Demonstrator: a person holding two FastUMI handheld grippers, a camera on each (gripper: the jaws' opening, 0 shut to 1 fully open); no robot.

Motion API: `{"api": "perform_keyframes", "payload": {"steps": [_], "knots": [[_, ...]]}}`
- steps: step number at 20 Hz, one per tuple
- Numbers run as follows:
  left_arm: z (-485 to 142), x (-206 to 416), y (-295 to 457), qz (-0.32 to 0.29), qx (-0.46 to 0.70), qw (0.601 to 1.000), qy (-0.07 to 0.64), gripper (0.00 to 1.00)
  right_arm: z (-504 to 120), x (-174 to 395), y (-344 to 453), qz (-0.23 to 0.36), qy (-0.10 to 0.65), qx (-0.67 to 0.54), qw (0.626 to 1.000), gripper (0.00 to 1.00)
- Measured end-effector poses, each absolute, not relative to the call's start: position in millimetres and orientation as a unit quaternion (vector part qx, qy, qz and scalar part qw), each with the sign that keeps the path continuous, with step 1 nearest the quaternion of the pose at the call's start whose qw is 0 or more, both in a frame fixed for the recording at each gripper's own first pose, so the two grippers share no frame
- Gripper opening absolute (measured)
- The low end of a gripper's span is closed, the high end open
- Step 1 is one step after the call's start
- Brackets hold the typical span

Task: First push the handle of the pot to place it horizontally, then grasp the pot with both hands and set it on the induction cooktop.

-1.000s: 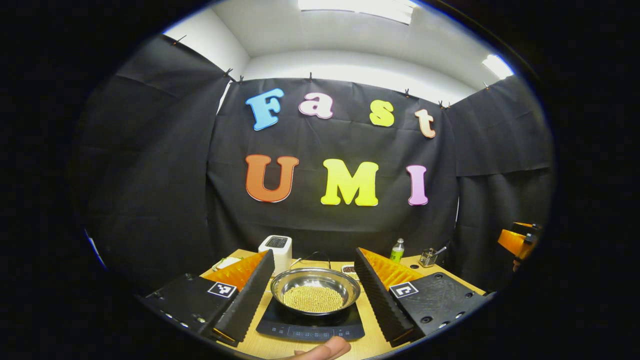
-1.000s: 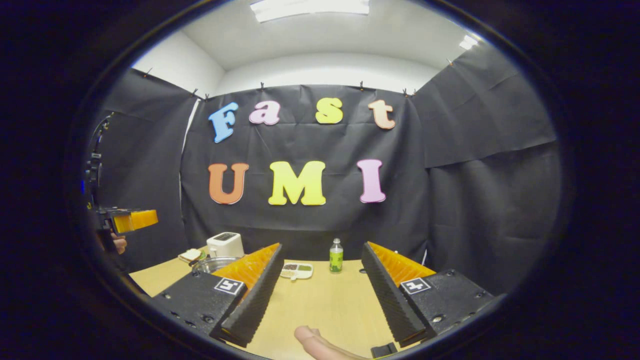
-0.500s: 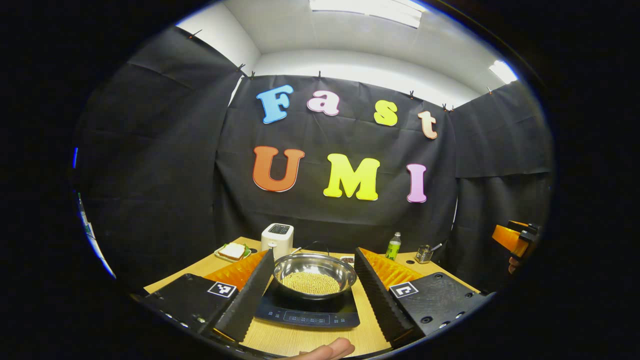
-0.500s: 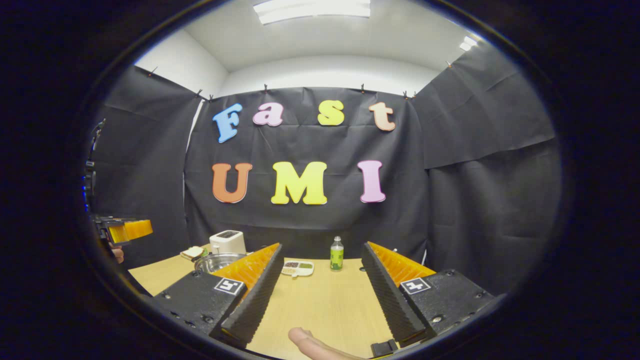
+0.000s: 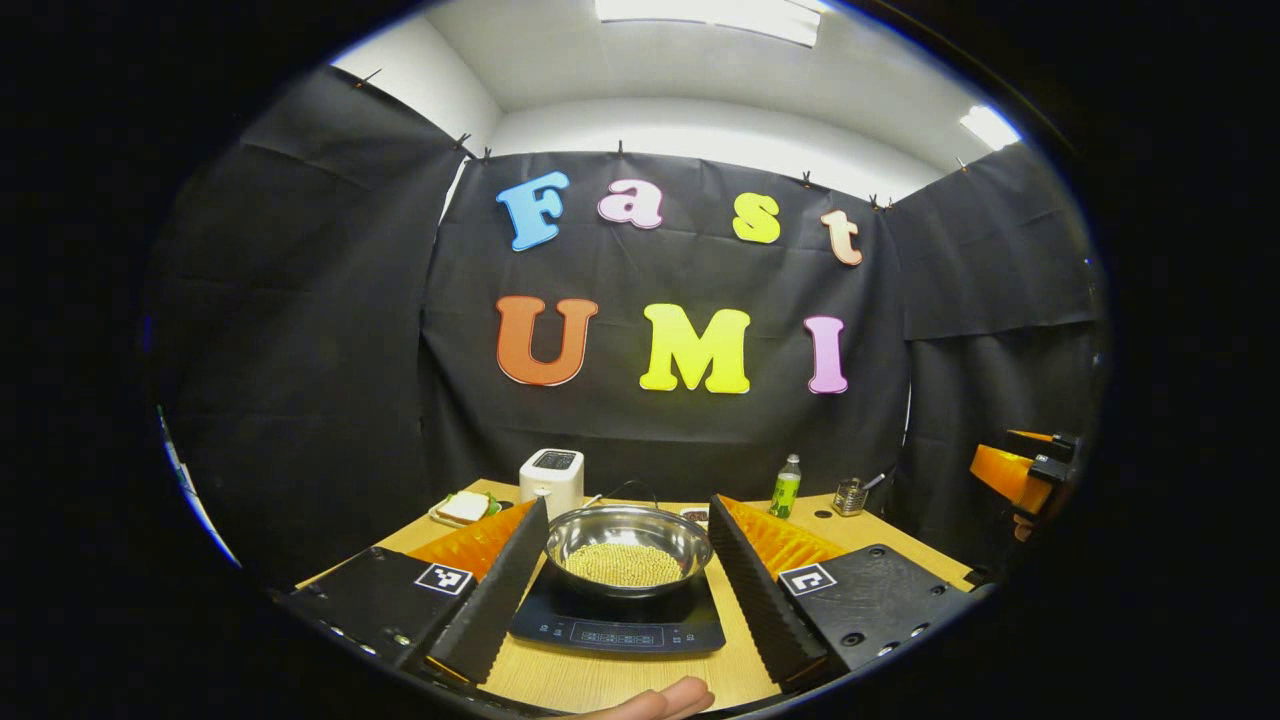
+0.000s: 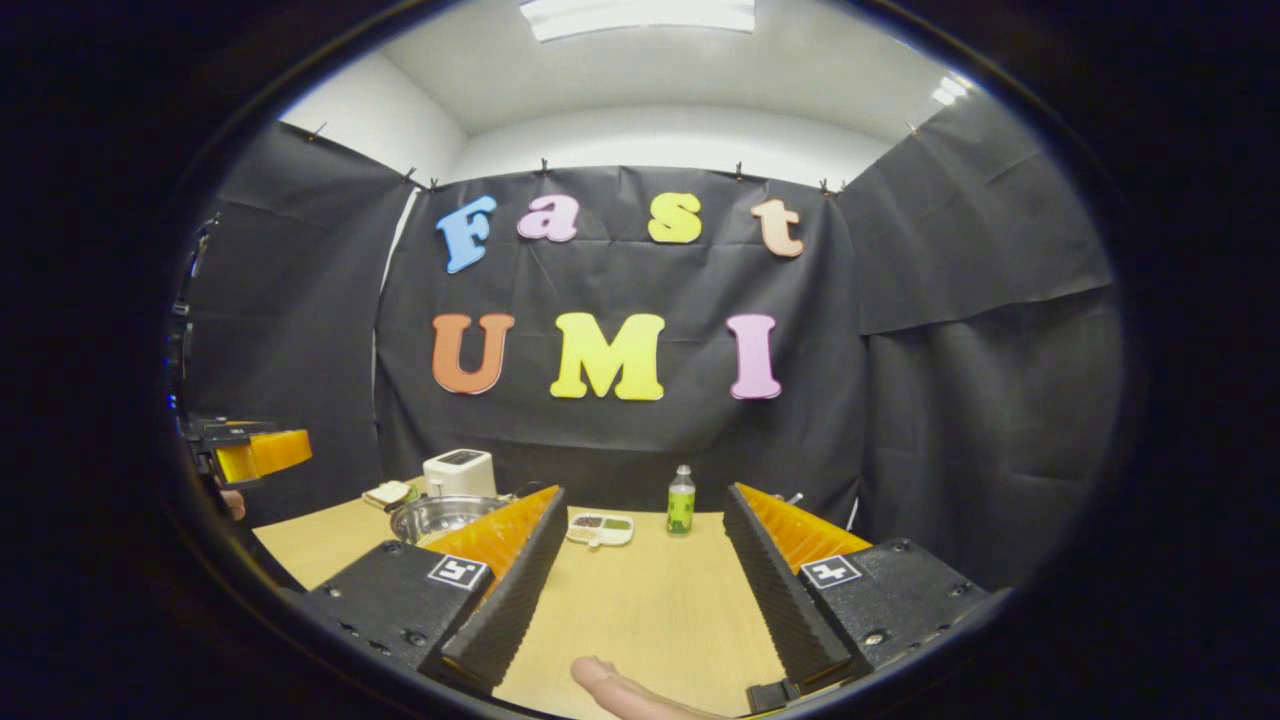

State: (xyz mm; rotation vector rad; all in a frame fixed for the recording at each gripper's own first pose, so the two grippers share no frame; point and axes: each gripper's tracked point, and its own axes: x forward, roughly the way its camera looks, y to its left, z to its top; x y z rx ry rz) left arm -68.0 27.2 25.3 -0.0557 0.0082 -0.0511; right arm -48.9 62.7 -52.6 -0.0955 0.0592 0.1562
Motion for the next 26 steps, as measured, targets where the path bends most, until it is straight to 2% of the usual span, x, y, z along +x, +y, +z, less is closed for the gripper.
{"api": "perform_keyframes", "payload": {"steps": [1, 16, 26], "knots": [[26, -68, 27, -0.026, -0.027, 0.999, 0.004, 0.95, -54, -49, 61, 0.077, 0.03, -0.048, 0.995, 0.96], [34, -81, 14, -0.037, -0.004, 0.999, -0.019, 0.95, -63, -50, 58, 0.081, 0.03, -0.038, 0.996, 0.99], [32, -83, 10, -0.042, -0.007, 0.999, -0.018, 0.95, -68, -47, 58, 0.08, 0.035, -0.038, 0.995, 0.96]]}}
